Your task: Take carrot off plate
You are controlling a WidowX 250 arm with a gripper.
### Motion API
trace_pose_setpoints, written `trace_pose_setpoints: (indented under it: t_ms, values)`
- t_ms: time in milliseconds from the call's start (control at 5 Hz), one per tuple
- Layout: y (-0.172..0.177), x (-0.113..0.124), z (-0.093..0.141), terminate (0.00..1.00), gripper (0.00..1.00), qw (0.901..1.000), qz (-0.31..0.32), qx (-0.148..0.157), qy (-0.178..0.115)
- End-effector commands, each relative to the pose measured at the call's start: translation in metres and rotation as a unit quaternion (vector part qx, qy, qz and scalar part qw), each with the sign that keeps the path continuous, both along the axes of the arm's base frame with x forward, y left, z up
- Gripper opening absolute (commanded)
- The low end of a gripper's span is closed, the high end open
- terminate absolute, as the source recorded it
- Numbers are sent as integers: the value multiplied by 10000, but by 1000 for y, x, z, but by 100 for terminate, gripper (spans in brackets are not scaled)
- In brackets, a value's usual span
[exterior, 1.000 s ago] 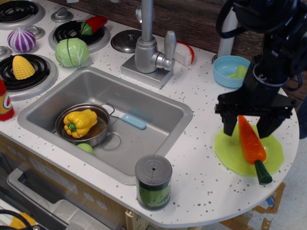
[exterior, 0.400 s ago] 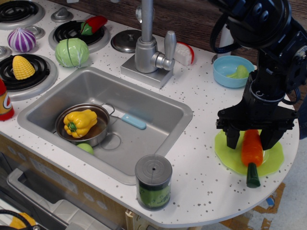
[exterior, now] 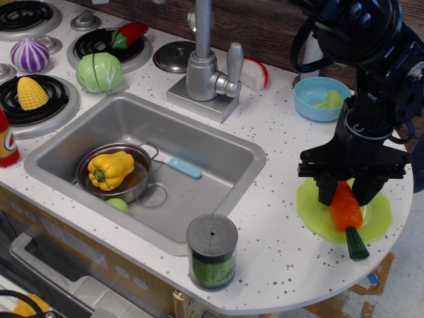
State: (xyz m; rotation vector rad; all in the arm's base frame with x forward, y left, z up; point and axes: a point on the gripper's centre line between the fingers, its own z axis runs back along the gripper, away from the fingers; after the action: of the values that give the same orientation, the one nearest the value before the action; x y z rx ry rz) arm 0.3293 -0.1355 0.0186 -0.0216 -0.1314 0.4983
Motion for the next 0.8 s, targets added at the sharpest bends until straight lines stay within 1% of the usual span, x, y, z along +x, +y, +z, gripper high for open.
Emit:
trace_pose_setpoints:
  t_ms: [0,200,400,600]
  values:
    - [11,7,31,0,0,9998,-90,-116,-99]
    - [19,-2,42,0,0,9999,135,76,-59]
    - [22,-11,40,0,0,9978,607,247,-30]
    - [29,-18,35,0,0,9946,983,318,-20]
